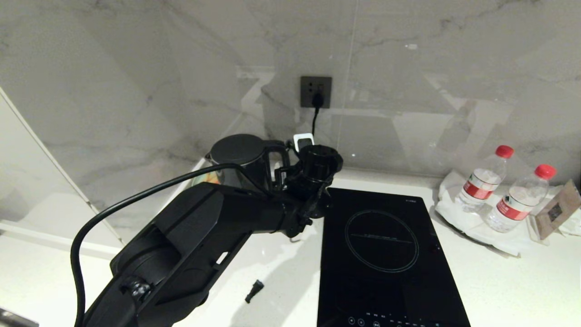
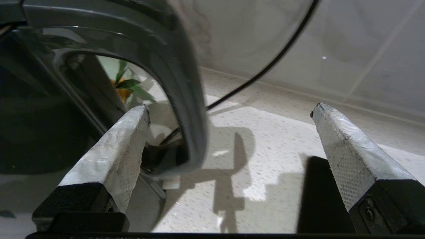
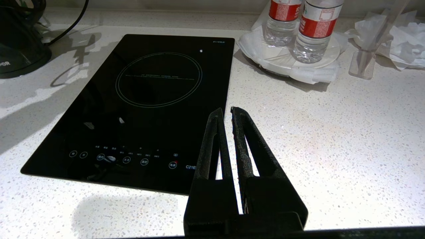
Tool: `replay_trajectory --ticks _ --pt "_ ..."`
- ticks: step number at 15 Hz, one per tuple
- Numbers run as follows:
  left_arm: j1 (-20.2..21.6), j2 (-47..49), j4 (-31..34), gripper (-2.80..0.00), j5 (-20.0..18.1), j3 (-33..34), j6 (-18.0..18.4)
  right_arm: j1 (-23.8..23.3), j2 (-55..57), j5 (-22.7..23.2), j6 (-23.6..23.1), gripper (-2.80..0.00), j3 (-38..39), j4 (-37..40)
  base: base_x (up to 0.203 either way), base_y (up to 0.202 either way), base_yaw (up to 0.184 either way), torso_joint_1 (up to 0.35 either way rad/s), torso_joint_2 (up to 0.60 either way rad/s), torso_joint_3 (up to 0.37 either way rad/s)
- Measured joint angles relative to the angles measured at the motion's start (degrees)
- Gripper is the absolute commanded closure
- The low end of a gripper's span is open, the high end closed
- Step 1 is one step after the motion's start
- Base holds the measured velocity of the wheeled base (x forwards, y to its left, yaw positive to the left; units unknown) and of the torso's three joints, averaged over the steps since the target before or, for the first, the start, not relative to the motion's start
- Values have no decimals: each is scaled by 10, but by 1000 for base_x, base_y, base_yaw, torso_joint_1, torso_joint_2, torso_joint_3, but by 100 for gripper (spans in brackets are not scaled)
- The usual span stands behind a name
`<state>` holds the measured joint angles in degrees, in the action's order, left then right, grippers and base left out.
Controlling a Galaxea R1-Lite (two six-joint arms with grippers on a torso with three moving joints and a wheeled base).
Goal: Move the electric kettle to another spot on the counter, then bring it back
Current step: Pick up the kettle
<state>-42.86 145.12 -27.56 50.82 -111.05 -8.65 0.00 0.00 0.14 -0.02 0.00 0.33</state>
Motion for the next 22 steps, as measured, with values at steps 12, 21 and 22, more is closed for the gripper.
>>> replay_trajectory --ticks 12,21,22 --pt "12 11 1 -280 -10 -13 12 0 0 0 0 0 0 0 0 0 0 0 0 0" --pt "26 17 0 -280 -9 -14 14 0 0 0 0 0 0 0 0 0 0 0 0 0" --pt "25 15 0 -280 -10 -14 14 0 0 0 0 0 0 0 0 0 0 0 0 0"
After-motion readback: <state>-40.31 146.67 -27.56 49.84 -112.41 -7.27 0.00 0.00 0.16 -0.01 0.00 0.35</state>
